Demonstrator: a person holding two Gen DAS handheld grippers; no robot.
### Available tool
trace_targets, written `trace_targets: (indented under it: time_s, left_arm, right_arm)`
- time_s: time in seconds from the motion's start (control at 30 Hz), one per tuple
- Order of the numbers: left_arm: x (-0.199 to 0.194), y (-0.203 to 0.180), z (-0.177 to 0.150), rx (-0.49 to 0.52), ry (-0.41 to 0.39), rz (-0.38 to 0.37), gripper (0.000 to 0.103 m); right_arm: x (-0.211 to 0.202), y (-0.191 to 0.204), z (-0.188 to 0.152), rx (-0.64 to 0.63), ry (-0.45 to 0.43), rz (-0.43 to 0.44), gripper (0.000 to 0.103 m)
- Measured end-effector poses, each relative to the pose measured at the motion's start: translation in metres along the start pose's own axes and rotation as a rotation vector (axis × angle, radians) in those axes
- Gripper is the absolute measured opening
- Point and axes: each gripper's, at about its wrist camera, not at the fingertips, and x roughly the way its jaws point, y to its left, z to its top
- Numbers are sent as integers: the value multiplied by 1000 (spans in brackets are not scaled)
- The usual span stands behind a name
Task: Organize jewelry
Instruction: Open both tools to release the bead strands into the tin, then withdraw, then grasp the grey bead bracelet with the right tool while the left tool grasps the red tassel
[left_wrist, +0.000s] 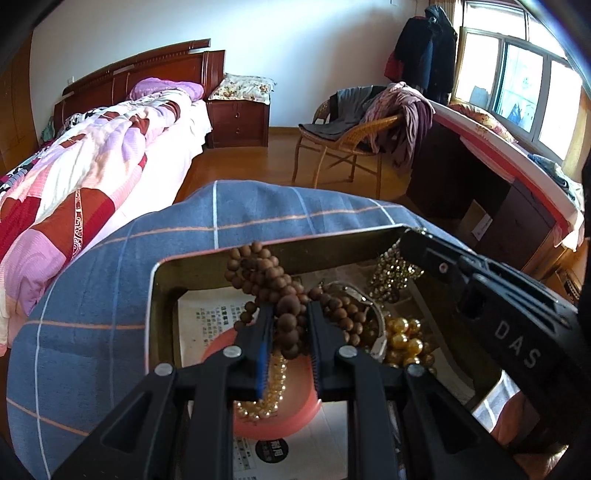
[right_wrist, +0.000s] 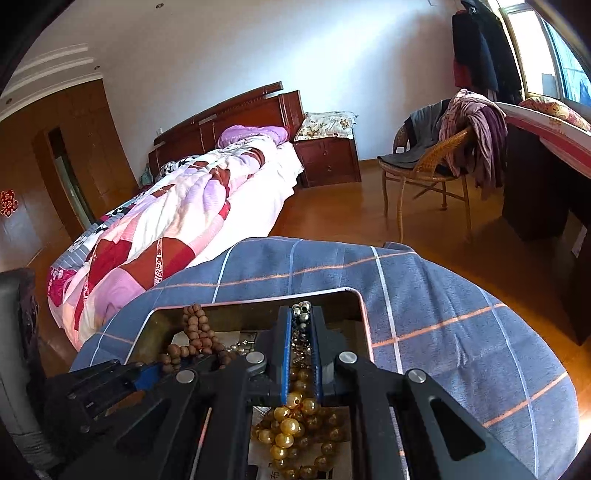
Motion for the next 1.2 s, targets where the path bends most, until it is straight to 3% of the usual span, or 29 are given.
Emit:
trace_targets:
  time_s: [0.03, 0.07, 0.1, 0.17, 0.2, 0.27, 0.4, 0.53, 0.83, 0.97, 1.2]
  left_arm:
    - [1, 0, 0, 3, 2, 11, 23]
    - [2, 0, -1, 1, 1, 19, 34]
    - [1, 0, 0, -4, -2, 38, 59]
    - [-6, 3, 0, -19, -20, 50, 93]
    - [-12, 5, 0, -28, -45, 36, 97]
    - [-23, 5, 2, -19, -68, 34, 97]
    - [-40, 7, -1, 16, -65, 87, 97]
    - [-67, 23, -15, -48, -87, 82, 100]
    - [-118, 67, -85, -200, -58, 129, 100]
    - [-140, 72, -114, -209, -50, 175, 100]
    - [-169, 71, -147, -217, -53, 196, 100]
  right_arm:
    - [1, 0, 0, 1, 4, 7, 11]
    - [1, 1, -1, 2, 11, 11, 14]
    - [1, 1, -1, 6, 16, 16, 24]
    - [-3, 2, 0, 17, 1, 37, 55]
    - [-6, 3, 0, 21, -11, 37, 75]
    - [-19, 4, 3, 27, -58, 55, 78]
    - [-40, 7, 4, 23, -68, 33, 78]
    - [-67, 3, -13, 46, -72, -15, 78]
    - [-106, 14, -82, 13, 40, -9, 78]
    - [-127, 25, -98, -12, 53, 18, 68]
    - [-164, 47, -121, -53, 67, 52, 67]
